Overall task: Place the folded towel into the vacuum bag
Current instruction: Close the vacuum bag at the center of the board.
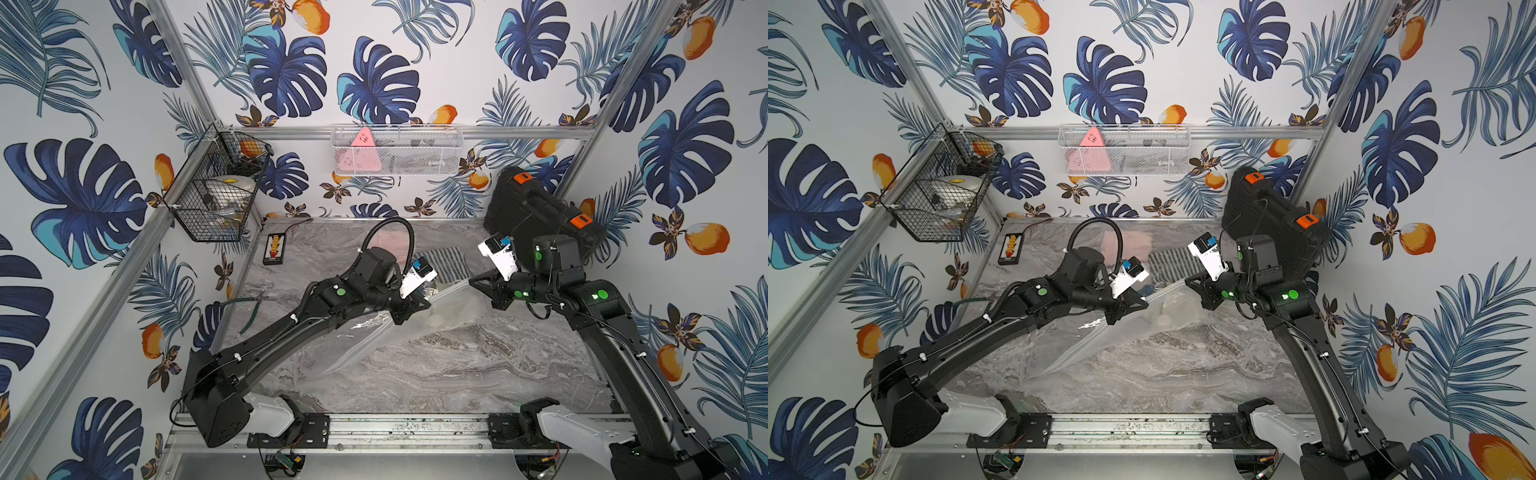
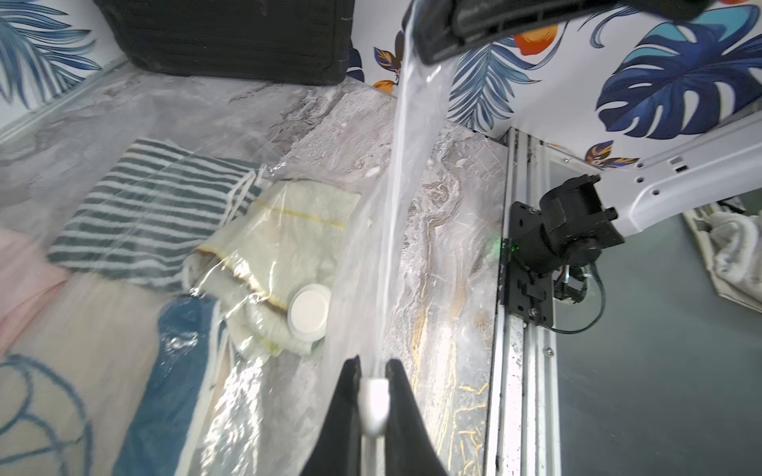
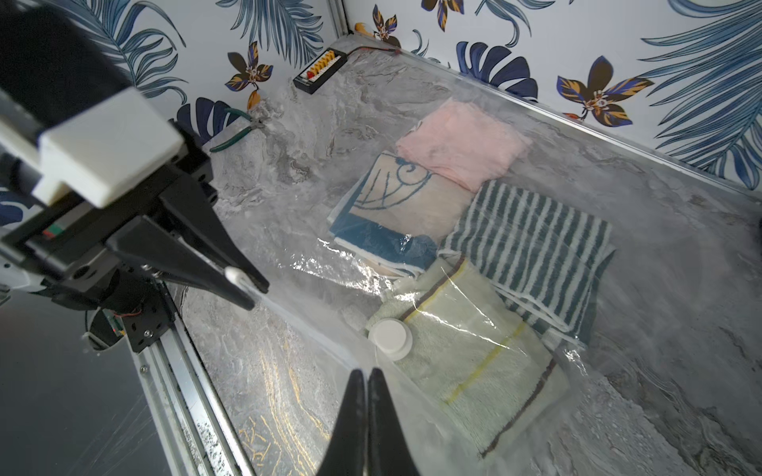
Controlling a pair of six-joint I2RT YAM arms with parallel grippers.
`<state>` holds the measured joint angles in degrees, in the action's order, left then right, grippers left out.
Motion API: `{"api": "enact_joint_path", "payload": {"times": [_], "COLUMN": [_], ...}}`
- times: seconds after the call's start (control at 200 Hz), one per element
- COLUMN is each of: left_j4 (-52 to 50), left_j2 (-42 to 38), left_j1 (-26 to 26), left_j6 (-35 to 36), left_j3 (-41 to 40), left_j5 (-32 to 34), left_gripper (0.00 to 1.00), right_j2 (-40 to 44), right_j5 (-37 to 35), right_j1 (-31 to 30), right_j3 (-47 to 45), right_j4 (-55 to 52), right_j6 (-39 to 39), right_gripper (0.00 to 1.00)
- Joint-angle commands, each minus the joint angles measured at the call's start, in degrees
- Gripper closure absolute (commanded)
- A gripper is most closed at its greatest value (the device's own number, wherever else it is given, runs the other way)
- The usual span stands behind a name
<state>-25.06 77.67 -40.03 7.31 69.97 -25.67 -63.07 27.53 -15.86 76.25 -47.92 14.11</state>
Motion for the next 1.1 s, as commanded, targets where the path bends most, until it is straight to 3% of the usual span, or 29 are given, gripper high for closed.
{"api": "enact_joint_path", "payload": {"times": [0.0, 0.155, 0.355, 0.656, 0.856, 1.096], "left_j4": [-15.5, -16.0, -15.3, -12.6, -13.9, -15.6], "left_j2": [-1.8, -0.7, 0.2, 1.1, 0.4, -1.9], "left_j1": [1.0, 2.3, 2.8, 2.9, 3.5, 6.0], "left_j6": [1.8, 1.2, 0.0, -2.5, -2.4, -2.3], "left_j3": [-1.8, -1.4, -1.8, -5.4, -6.4, -6.3], "left_j5": [6.1, 5.8, 4.8, 4.8, 5.9, 7.2], "left_gripper": [1.0, 1.0, 1.0, 1.0, 1.0, 1.0], "right_j2": [-1.7, -5.8, -13.7, -24.2, -27.3, -27.9], "right_j5": [-11.7, -16.3, -24.3, -25.7, -26.2, -26.8], "right_j1": [1.7, 3.4, 9.9, 20.9, 26.0, 27.2], "right_j3": [3.5, 9.2, 18.2, 29.3, 32.7, 31.8], "right_j4": [12.4, 13.3, 12.3, 10.8, 9.0, 8.1], "right_j6": [-5.3, -10.6, -19.4, -34.7, -36.6, -36.6], "right_gripper": [1.0, 1.0, 1.0, 1.0, 1.0, 1.0]}}
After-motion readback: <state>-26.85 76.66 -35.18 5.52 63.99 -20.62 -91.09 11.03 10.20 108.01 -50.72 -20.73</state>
